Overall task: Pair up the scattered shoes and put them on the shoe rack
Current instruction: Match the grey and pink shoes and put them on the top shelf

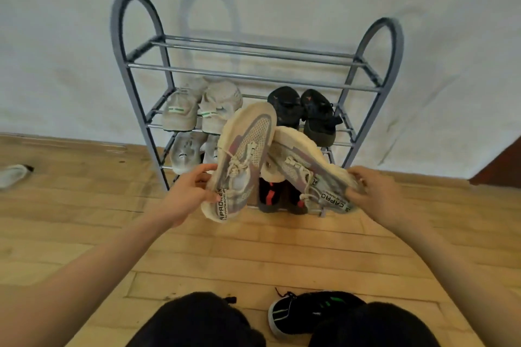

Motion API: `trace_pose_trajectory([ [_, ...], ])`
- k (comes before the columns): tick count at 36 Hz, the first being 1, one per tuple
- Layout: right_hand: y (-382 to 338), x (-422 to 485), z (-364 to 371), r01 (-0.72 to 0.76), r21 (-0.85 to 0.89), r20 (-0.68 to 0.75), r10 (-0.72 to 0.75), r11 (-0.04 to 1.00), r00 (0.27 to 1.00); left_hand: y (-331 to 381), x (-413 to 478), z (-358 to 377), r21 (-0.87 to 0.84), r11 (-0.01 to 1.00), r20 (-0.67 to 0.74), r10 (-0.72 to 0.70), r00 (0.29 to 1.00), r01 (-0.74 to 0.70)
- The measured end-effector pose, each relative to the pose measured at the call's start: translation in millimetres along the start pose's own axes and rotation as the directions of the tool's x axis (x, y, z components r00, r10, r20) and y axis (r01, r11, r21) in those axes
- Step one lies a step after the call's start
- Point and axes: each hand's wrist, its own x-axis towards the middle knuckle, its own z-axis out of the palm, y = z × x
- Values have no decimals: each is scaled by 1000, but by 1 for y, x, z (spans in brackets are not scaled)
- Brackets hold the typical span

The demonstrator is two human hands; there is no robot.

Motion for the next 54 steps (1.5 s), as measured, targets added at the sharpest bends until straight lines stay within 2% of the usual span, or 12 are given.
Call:
trace_pose_trajectory([
  [8, -24, 13, -35, 42, 107, -152, -25, 993, 988, 50, 2, -11, -111, 985, -56, 129, 990, -134],
  [19, -66, 62, -49, -9, 285, -203, 69, 959, 977, 108, 23, -23, -156, 967, -86, 189, 978, -200],
  [26, -73, 80, -53, 0, 318, -218, 74, 948, 973, 127, 37, -36, -190, 958, -106, 196, 975, -213],
  [37, -110, 134, -66, -38, 507, -141, 126, 861, 982, 173, 69, -70, -172, 969, -158, 151, 976, -178],
  [44, -151, 176, -62, -144, 729, 41, 168, 669, 985, 187, 83, -97, -132, 983, -212, 100, 972, -130],
  [51, -198, 203, -49, -216, 850, 204, 78, 481, 976, 193, 103, -133, 50, 999, -278, 35, 960, -22],
  [54, -216, 210, -44, -228, 856, 239, 36, 463, 970, 197, 111, -142, 109, 994, -278, 10, 961, 22],
])
